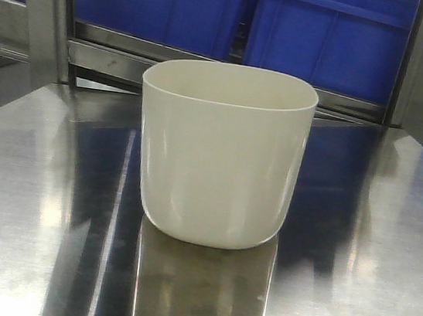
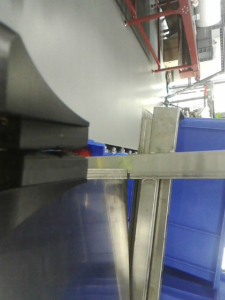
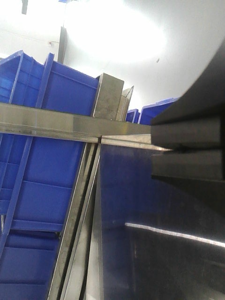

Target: Move white bin to right shelf second layer

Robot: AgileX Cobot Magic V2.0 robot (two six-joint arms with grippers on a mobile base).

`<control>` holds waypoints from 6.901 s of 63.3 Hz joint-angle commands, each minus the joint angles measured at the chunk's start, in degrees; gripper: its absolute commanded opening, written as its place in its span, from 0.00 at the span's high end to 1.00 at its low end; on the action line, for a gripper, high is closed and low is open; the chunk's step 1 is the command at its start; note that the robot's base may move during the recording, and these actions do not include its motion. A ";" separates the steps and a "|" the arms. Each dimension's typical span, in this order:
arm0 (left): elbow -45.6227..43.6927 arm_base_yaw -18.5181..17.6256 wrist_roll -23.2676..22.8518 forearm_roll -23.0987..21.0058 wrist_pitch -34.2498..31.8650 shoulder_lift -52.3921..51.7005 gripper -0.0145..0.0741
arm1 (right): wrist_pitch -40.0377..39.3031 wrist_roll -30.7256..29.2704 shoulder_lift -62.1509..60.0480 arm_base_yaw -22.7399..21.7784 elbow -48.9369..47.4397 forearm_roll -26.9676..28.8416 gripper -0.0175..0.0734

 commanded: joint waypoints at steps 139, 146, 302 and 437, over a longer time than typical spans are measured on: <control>2.11 -0.23 -0.15 -0.35 -4.84 -0.75 0.74 | 48.57 18.41 75.91 19.11 -66.82 5.00 0.36; 2.11 -0.23 -0.15 -0.35 -4.84 -0.75 0.74 | 51.86 18.41 78.43 20.54 -72.75 6.10 0.36; 2.11 -0.23 -0.15 -0.35 -4.84 -0.75 0.74 | 59.80 27.65 87.84 23.93 -83.73 1.72 0.65; 2.11 -0.23 -0.15 -0.35 -4.84 -0.75 0.74 | 47.76 13.74 42.57 5.29 -45.52 -6.44 0.75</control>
